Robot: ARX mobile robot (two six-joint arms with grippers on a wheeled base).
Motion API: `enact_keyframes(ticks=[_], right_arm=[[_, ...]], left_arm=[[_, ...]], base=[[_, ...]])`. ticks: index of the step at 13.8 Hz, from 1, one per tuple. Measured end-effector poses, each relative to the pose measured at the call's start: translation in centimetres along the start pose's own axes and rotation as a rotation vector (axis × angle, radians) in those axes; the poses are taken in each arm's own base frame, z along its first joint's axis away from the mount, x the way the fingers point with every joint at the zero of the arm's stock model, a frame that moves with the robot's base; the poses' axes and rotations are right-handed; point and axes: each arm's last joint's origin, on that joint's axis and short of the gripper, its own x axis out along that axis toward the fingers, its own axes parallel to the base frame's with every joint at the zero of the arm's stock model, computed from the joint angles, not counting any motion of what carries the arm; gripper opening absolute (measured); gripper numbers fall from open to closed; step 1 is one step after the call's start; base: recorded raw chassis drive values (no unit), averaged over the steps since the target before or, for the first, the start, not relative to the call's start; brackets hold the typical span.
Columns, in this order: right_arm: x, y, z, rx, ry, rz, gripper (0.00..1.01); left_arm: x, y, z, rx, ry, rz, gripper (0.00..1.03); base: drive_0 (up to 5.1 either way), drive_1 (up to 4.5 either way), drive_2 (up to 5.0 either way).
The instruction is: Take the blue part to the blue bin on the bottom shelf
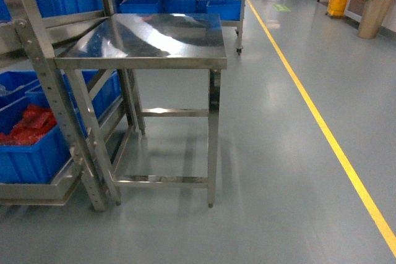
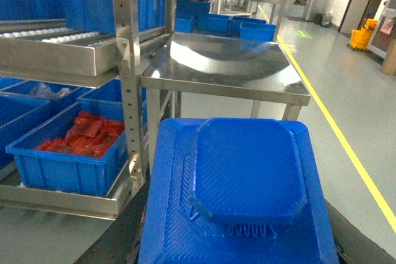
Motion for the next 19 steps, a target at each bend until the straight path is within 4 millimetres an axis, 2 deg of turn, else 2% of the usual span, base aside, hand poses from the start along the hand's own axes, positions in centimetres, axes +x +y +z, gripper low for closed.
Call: enact_keyframes(ticks=[16,19], right_arm=[[0.0,0.0,-0.01,0.0,0.001,0.0,0.98],[0.0,0.0,-0.03,0.0,0.003,0.0,0.98]], left_arm=[[0.0,0.01,-0.04,0.001,0.004,0.002,0.43],[0.0,0.0,-0.01,0.0,0.001,0.0,0.43]], base=[[-0.1,4.23,-4.3],[0.0,0.0,0.0]])
